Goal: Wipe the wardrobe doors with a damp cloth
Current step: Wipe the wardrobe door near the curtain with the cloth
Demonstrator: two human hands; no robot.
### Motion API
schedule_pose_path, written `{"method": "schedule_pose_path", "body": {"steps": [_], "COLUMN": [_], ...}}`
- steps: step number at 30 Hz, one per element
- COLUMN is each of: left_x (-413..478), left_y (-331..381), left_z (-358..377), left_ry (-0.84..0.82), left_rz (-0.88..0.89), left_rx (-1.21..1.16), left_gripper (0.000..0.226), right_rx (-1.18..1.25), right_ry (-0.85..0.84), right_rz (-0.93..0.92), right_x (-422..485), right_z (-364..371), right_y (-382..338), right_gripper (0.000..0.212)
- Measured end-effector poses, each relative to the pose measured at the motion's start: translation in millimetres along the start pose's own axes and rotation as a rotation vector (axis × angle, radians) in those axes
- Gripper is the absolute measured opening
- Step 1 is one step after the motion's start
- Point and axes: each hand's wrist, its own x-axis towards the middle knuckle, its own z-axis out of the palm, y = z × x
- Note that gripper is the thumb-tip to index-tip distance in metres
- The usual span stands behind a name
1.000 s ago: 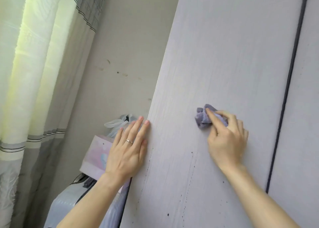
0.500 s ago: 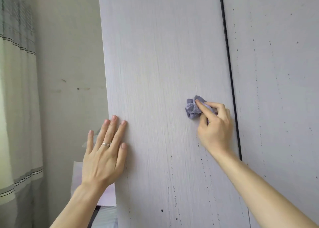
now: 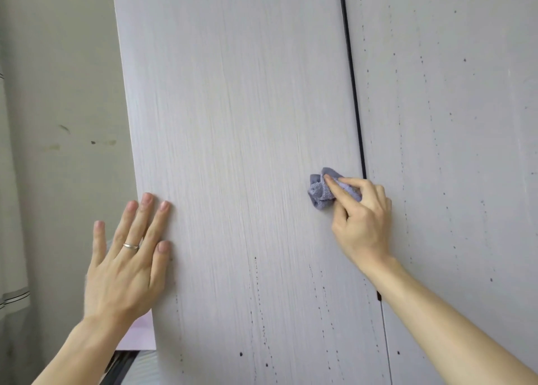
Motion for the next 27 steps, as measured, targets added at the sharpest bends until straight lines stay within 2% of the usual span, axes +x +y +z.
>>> {"method": "schedule_pose_path", "body": {"steps": [3, 6, 8, 12, 14, 16, 20, 23, 27], "left_x": [-2, -4, -5, -4, -5, -6, -7, -9, -9], "left_y": [3, 3, 3, 4, 4, 5, 3, 4, 7], "left_z": [2, 4, 4, 6, 7, 7, 8, 9, 10], "left_ry": [0.018, 0.051, 0.095, 0.167, 0.173, 0.163, 0.107, 0.095, 0.068], "left_rz": [-0.008, 0.007, 0.026, 0.076, 0.080, 0.061, 0.015, 0.015, -0.001], "left_rx": [-0.037, -0.053, -0.055, -0.035, -0.028, -0.035, -0.063, -0.077, -0.077], "left_gripper": [0.058, 0.059, 0.058, 0.057, 0.056, 0.057, 0.059, 0.059, 0.058], "right_rx": [0.090, 0.121, 0.105, 0.019, 0.052, 0.107, 0.164, 0.179, 0.218], "right_ry": [-0.017, -0.092, -0.108, -0.027, -0.031, -0.059, -0.212, -0.211, -0.111], "right_rz": [0.081, 0.028, 0.013, 0.150, 0.172, 0.123, -0.094, -0.102, 0.051], "right_x": [-54, -91, -68, 3, -1, -37, -115, -86, -36], "right_z": [-7, -18, -18, -12, -10, -16, -35, -25, 1], "right_y": [2, 4, 9, 15, 14, 10, 0, -11, -38], "right_gripper": [0.044, 0.042, 0.042, 0.046, 0.048, 0.047, 0.040, 0.040, 0.043]}}
